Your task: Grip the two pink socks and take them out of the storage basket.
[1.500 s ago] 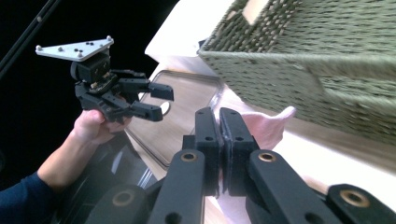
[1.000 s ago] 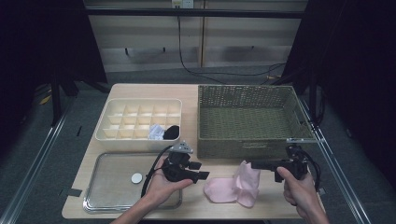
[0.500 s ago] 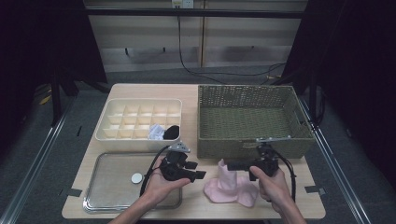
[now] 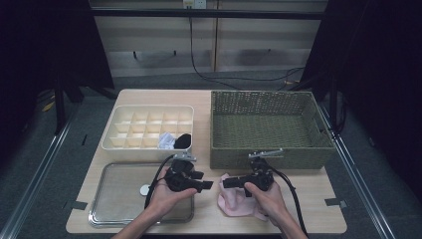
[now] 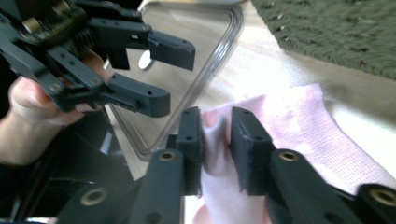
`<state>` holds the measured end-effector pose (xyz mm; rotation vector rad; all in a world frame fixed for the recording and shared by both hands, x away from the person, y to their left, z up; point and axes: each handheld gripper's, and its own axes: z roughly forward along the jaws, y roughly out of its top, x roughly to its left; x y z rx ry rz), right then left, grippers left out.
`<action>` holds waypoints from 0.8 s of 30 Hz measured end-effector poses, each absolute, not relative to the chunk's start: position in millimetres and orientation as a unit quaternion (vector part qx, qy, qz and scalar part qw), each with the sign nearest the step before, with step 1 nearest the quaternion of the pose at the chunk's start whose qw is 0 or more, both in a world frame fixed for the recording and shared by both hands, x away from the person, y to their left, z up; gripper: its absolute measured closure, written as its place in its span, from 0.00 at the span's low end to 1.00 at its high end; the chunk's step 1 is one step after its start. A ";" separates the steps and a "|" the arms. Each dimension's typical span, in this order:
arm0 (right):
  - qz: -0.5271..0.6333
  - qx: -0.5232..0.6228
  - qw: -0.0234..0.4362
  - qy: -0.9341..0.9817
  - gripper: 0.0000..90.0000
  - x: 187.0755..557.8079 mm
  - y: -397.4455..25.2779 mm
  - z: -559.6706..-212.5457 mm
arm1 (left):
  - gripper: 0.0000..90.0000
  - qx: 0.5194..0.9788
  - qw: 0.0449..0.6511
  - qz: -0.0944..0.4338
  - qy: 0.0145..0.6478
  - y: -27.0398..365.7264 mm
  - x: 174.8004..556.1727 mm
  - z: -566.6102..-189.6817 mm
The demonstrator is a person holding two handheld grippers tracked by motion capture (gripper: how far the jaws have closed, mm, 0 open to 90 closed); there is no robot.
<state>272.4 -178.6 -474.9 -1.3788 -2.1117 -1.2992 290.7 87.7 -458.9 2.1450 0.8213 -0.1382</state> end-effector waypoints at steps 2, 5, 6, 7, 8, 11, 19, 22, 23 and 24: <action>-0.441 -0.482 0.156 -0.741 0.74 271.2 -178.3 -477.0 | 0.50 0.851 0.407 -0.054 0.327 87.9 290.6 -460.0; -0.440 -0.484 0.144 -0.742 0.65 268.1 -183.2 -474.0 | 0.49 0.848 0.409 -0.055 0.332 87.9 292.5 -460.6; -0.442 -0.488 0.142 -0.739 0.62 266.4 -186.0 -471.8 | 0.48 0.846 0.411 -0.057 0.336 87.2 292.8 -460.7; -0.447 -0.488 0.140 -0.736 0.61 264.6 -188.9 -469.7 | 0.48 0.847 0.410 -0.057 0.334 86.6 293.6 -460.5; -0.448 -0.486 0.139 -0.737 0.60 262.9 -191.4 -467.9 | 0.48 0.847 0.411 -0.060 0.333 85.0 293.4 -460.5; -0.450 -0.495 0.132 -0.732 0.60 257.3 -199.7 -465.5 | 0.48 0.850 0.408 -0.061 0.329 81.5 292.1 -461.6; -0.440 -0.504 0.122 -0.733 0.84 245.3 -214.9 -472.9 | 0.45 0.850 0.411 -0.063 0.324 69.1 291.9 -459.1; -0.431 -0.508 0.115 -0.737 0.80 245.0 -211.7 -480.4 | 0.44 0.853 0.408 -0.063 0.318 61.0 292.3 -456.7; -0.426 -0.511 0.121 -0.737 0.77 245.8 -210.7 -482.8 | 0.44 0.853 0.411 -0.064 0.316 58.6 292.6 -455.9; -0.423 -0.513 0.120 -0.737 0.77 246.3 -210.1 -485.4 | 0.43 0.853 0.411 -0.065 0.315 56.5 292.8 -455.5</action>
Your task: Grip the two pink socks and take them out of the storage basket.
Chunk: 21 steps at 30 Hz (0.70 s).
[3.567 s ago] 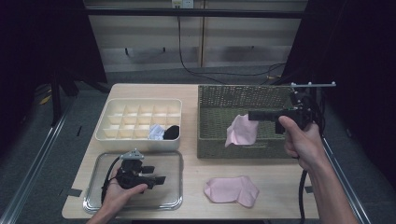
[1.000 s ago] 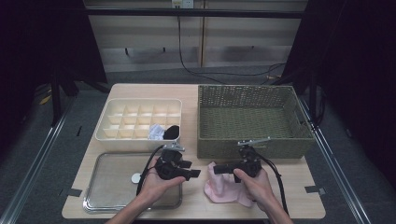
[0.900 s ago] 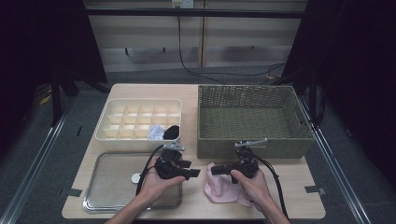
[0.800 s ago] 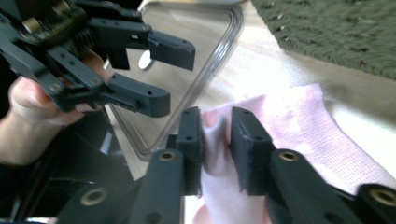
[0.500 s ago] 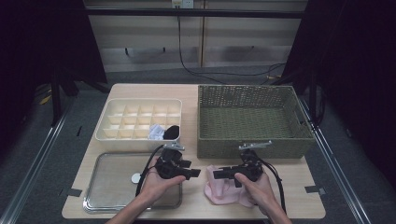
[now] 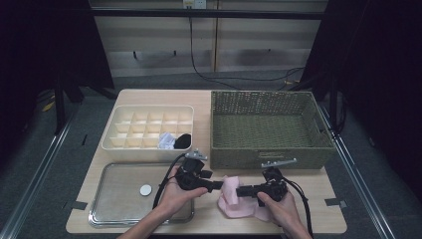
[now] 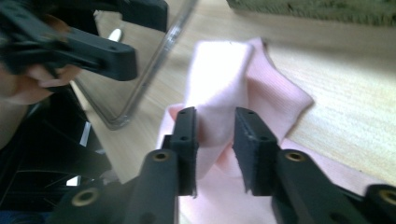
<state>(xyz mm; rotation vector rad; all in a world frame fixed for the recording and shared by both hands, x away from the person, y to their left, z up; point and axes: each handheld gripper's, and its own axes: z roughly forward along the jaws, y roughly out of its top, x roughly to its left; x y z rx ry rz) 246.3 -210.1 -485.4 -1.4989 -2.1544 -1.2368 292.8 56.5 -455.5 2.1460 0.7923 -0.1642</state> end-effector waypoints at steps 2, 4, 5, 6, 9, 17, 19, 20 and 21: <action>-0.427 -0.506 0.128 -0.739 0.78 245.8 -207.3 -487.1 | 0.43 0.851 0.415 -0.068 0.313 54.9 292.8 -455.7; -0.428 -0.499 0.130 -0.742 0.83 244.4 -202.8 -487.7 | 0.43 0.851 0.414 -0.069 0.316 56.7 294.0 -455.9; -0.428 -0.493 0.132 -0.746 0.85 244.1 -199.7 -488.6 | 0.43 0.848 0.415 -0.068 0.322 57.9 294.4 -455.6; -0.428 -0.491 0.132 -0.747 0.86 243.8 -196.9 -489.1 | 0.42 0.847 0.418 -0.067 0.323 59.5 295.3 -455.6; -0.430 -0.483 0.135 -0.751 0.90 245.2 -188.8 -489.8 | 0.40 0.843 0.422 -0.064 0.328 60.8 296.7 -456.2; -0.430 -0.470 0.138 -0.759 0.87 246.8 -176.2 -491.4 | 0.51 0.857 0.401 -0.056 0.320 58.9 300.4 -468.1; -0.437 -0.472 0.137 -0.754 0.85 245.7 -181.4 -487.3 | 0.70 0.857 0.408 -0.054 0.311 61.6 301.8 -471.8; -0.441 -0.475 0.133 -0.750 0.85 245.1 -184.8 -485.4 | 0.75 0.857 0.408 -0.058 0.309 63.1 302.3 -472.5; -0.445 -0.481 0.129 -0.745 0.85 244.8 -192.9 -483.3 | 0.84 0.859 0.408 -0.065 0.303 64.2 302.9 -472.4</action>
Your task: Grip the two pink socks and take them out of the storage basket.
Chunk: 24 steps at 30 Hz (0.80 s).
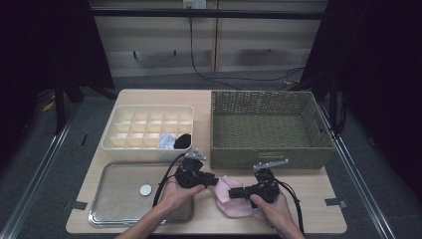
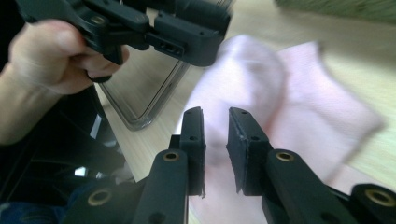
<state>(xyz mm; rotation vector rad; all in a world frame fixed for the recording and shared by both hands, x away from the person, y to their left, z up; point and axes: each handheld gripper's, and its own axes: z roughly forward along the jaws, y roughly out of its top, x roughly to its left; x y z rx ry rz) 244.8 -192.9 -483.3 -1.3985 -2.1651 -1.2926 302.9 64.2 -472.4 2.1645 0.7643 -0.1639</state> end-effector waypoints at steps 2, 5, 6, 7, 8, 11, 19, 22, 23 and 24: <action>-0.445 -0.487 0.123 -0.741 0.85 244.7 -196.8 -483.0 | 0.86 0.862 0.408 -0.063 0.296 64.8 302.3 -471.6; -0.441 -0.502 0.113 -0.735 0.85 246.5 -207.0 -485.0 | 0.92 0.865 0.404 -0.062 0.292 65.4 301.8 -471.5; -0.439 -0.505 0.110 -0.735 0.85 247.4 -209.2 -485.7 | 0.92 0.865 0.403 -0.063 0.291 65.6 301.5 -471.4; -0.437 -0.506 0.107 -0.736 0.84 248.4 -210.5 -486.5 | 0.92 0.866 0.403 -0.062 0.291 66.2 301.3 -471.3; -0.437 -0.509 0.108 -0.733 0.84 249.5 -211.5 -487.4 | 0.92 0.865 0.405 -0.067 0.290 66.8 301.4 -471.4; -0.429 -0.518 0.103 -0.733 0.82 253.8 -212.4 -490.9 | 0.88 0.864 0.404 -0.071 0.293 69.5 301.7 -471.7; -0.418 -0.536 0.081 -0.729 0.77 264.1 -215.9 -498.2 | 0.88 0.863 0.401 -0.070 0.300 79.7 304.0 -472.1; -0.413 -0.537 0.078 -0.731 0.76 266.0 -214.1 -501.0 | 0.85 0.860 0.404 -0.074 0.303 78.8 303.4 -471.1; -0.412 -0.539 0.076 -0.731 0.76 266.4 -213.7 -501.8 | 0.84 0.860 0.405 -0.077 0.302 78.1 302.8 -470.5; -0.411 -0.539 0.074 -0.732 0.75 266.9 -213.5 -502.5 | 0.81 0.858 0.408 -0.077 0.303 77.0 302.1 -470.2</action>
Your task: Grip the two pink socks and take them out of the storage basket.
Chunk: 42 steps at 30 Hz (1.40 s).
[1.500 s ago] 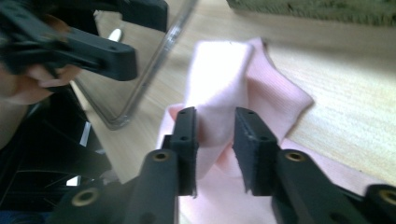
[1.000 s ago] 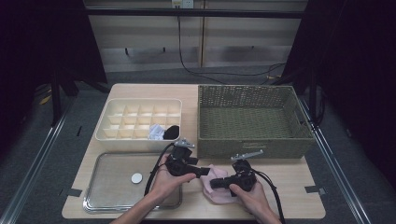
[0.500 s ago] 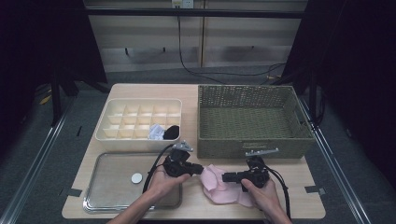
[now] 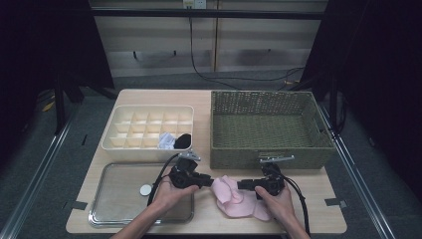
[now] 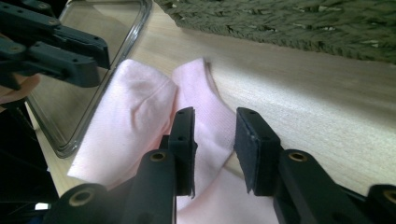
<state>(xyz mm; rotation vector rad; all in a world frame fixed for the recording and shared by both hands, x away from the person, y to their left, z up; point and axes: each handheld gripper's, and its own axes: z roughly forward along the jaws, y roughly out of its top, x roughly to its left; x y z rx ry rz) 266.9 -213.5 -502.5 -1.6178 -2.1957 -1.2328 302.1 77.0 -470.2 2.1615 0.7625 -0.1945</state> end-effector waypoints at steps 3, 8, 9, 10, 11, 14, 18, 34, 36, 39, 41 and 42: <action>-0.414 -0.542 0.072 -0.728 0.73 268.2 -215.4 -503.9 | 0.72 0.859 0.404 -0.075 0.305 73.5 301.9 -470.6; -0.418 -0.540 0.076 -0.727 0.76 268.5 -214.7 -505.2 | 0.67 0.861 0.401 -0.080 0.301 68.2 302.8 -474.2; -0.418 -0.539 0.081 -0.727 0.78 268.3 -214.0 -505.8 | 0.69 0.864 0.399 -0.079 0.297 67.8 302.3 -473.9; -0.418 -0.538 0.082 -0.727 0.80 268.2 -213.3 -506.5 | 0.73 0.866 0.398 -0.078 0.293 67.1 301.7 -473.6; -0.418 -0.538 0.085 -0.727 0.83 268.1 -212.7 -507.0 | 0.76 0.866 0.400 -0.081 0.289 66.5 301.0 -473.6; -0.417 -0.538 0.094 -0.727 0.95 268.1 -211.2 -509.3 | 0.84 0.866 0.404 -0.088 0.283 65.3 299.9 -474.3; -0.429 -0.534 0.102 -0.721 1.00 266.7 -210.7 -507.0 | 0.91 0.867 0.406 -0.091 0.276 66.4 299.2 -473.1; -0.430 -0.534 0.080 -0.723 0.74 273.2 -206.6 -505.7 | 0.98 0.870 0.406 -0.107 0.261 67.7 293.4 -468.4; -0.428 -0.534 0.079 -0.725 0.75 274.6 -204.6 -506.3 | 0.89 0.869 0.405 -0.107 0.261 66.5 293.2 -469.1; -0.427 -0.528 0.086 -0.730 0.79 274.5 -200.6 -508.4 | 0.77 0.870 0.399 -0.105 0.269 64.6 293.3 -470.8; -0.425 -0.526 0.087 -0.731 0.84 274.0 -199.9 -509.0 | 0.76 0.869 0.400 -0.113 0.267 63.6 293.5 -472.5; -0.425 -0.526 0.087 -0.732 0.90 273.9 -199.9 -509.6 | 0.77 0.871 0.398 -0.113 0.266 63.2 293.3 -472.9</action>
